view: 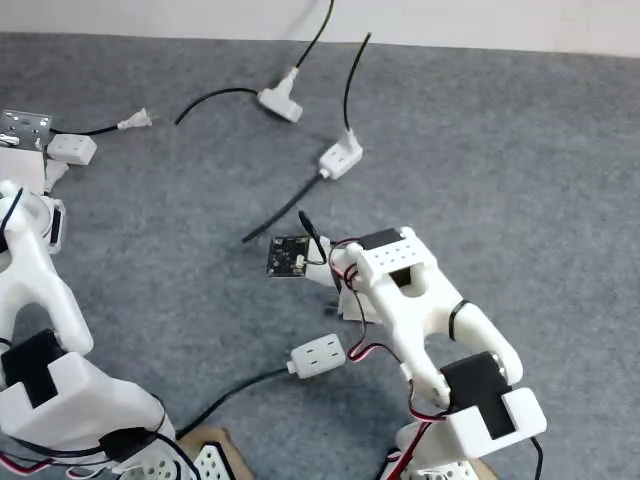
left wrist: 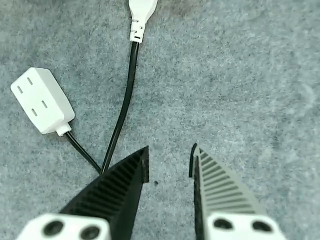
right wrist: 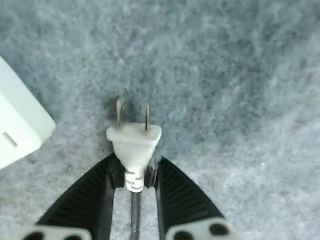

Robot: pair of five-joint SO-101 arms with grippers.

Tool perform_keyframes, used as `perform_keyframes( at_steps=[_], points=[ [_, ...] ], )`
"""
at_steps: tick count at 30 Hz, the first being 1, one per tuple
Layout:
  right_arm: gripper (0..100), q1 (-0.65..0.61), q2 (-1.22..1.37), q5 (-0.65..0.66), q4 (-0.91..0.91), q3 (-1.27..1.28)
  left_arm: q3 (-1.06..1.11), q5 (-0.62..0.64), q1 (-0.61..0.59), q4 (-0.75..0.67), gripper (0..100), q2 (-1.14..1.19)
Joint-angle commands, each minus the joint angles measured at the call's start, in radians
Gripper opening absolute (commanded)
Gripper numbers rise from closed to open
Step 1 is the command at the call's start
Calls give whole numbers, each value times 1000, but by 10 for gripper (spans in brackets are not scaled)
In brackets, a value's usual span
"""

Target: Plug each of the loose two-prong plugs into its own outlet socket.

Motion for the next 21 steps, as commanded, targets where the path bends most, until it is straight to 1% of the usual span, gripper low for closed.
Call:
perform_keyframes(
  at_steps=[1, 6, 7, 9, 12, 14, 16, 19, 21],
  points=[
    [34, 5, 12, -17, -15, 12, -10, -11, -12, -11, 151, -42],
    [198, 5, 12, -11, -12, 12, -5, -55, -10, -11, 151, -42],
    [209, 5, 12, -9, -12, 12, -5, -57, -12, -11, 151, -42],
    [166, -1, 12, -9, -12, 12, -5, -57, -24, -11, 151, -42],
    [1, -10, 8, -17, -12, 10, -5, -57, -30, -11, 151, -42],
    [26, -15, 4, -17, 7, 4, -5, -57, -31, -11, 151, -42],
    [5, -18, 4, -17, 65, 1, -5, -57, -31, -11, 151, -42],
    [8, -13, 5, -9, 140, -48, -5, -57, -31, -11, 151, -42],
    [8, -13, 5, -8, 156, -59, -5, -57, -31, -11, 151, -42]
  ],
)
